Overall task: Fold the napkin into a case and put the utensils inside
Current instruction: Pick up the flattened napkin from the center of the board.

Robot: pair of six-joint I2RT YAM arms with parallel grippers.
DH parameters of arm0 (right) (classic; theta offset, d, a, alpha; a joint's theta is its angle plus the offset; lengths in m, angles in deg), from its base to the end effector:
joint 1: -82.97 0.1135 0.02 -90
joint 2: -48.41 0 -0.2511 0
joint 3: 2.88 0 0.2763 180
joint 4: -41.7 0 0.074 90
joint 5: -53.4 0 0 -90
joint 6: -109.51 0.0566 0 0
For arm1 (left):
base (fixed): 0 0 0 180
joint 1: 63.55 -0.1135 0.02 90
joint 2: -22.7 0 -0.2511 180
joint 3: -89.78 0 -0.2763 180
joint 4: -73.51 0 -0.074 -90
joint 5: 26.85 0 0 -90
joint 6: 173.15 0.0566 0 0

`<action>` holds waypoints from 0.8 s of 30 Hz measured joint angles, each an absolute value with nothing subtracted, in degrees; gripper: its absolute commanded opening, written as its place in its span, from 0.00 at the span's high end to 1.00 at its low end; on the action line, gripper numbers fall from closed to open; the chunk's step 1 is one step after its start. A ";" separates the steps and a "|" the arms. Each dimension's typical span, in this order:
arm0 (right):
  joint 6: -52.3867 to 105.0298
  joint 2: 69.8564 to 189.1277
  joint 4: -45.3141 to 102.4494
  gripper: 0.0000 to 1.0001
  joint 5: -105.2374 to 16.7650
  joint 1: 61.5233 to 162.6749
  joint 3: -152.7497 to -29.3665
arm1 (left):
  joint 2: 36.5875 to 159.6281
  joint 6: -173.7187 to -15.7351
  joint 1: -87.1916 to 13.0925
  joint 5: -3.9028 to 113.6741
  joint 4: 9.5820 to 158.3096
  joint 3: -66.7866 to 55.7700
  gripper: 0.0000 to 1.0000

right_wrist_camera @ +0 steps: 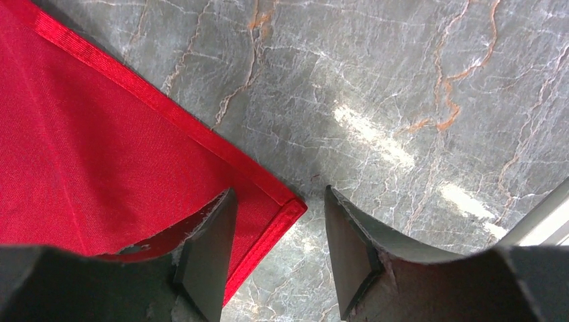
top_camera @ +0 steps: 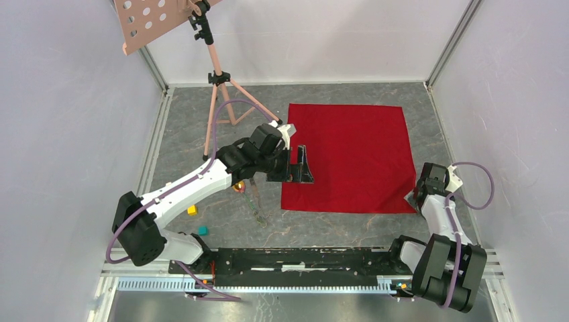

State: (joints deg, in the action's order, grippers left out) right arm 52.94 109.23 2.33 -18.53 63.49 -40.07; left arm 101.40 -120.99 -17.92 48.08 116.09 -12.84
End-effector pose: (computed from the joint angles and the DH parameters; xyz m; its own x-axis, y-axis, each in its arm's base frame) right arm 0.1909 -0.0862 0.1081 -0.4532 0.7159 -0.5311 0.8381 0.5451 0.0195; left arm 0.2270 -0.2531 0.2642 -0.8867 0.0594 -0.4584 0.3511 0.7316 -0.5844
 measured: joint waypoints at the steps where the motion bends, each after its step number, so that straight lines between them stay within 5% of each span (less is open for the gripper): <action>1: 52.98 109.10 2.05 0.42 -18.51 63.51 -40.24 | 101.40 -120.97 -17.92 48.10 116.11 -12.84 0.00; 19: 53.22 106.17 -5.34 0.41 -20.04 64.23 -40.68 | 102.69 -120.12 -17.92 48.27 116.40 -12.82 0.00; 24: 53.83 106.91 -1.73 0.53 -19.84 64.23 -39.76 | 102.69 -119.51 -17.92 48.69 116.42 -12.82 0.00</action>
